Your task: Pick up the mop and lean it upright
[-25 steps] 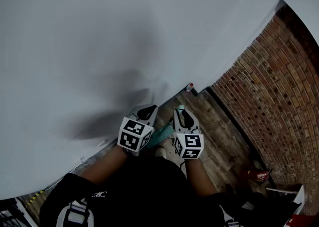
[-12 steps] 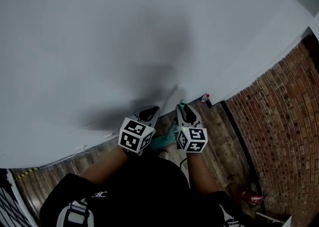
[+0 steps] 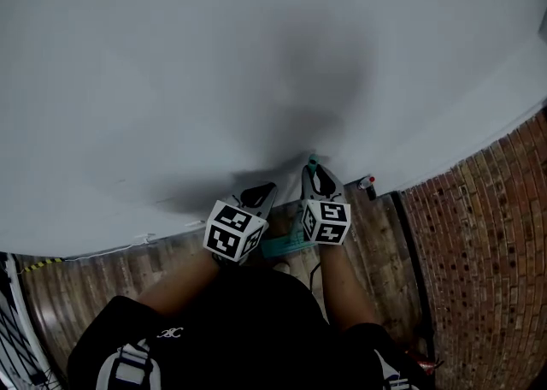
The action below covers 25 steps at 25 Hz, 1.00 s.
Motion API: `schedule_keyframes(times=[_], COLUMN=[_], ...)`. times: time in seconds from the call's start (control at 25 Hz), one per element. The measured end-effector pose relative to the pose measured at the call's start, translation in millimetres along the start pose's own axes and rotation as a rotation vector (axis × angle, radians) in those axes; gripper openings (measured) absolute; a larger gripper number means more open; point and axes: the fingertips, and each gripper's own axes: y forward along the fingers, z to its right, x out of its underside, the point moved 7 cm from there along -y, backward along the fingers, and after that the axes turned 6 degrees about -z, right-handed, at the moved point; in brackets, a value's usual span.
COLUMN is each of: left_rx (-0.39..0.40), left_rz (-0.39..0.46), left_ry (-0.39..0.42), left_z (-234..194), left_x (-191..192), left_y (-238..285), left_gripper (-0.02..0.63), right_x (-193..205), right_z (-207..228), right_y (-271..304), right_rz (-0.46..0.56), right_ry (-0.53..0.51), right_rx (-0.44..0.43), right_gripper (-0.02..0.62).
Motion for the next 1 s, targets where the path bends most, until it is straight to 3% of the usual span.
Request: schedule_keyframes(times=[0.48, 0.56, 0.64, 0.72, 0.8, 1.0], left_rx=[-0.001, 0.013, 0.026, 0.04, 0.057, 0.112], left_rz=[0.005, 0.007, 0.006, 0.005, 0.007, 0.008], left_ry=[-0.011, -0.006, 0.0, 0.007, 0.016, 0.045], left_z=[-13, -10, -9, -7, -4, 7], left_x=[0, -1, -3, -5, -8, -13], left_y=[-3, 0, 3, 6, 9, 16], left_gripper=[-0.003, -0.003, -0.003, -0.003, -0.003, -0.003], right_x=[2, 6, 7, 2, -6, -26], right_z=[-7, -5, -4, -3, -4, -4], right_y=[16, 10, -2, -18, -36, -73], right_rz=[0.009, 0.011, 0.028, 0.057, 0.087, 0.132], right_ry=[-0.006, 0.013, 0.021, 0.011, -0.01, 0.001], right_rx=[-0.014, -0.025, -0.008, 0.022, 0.051, 0.126], right_gripper=[0.118, 0.201, 0.202, 0.159, 0.023, 0.014])
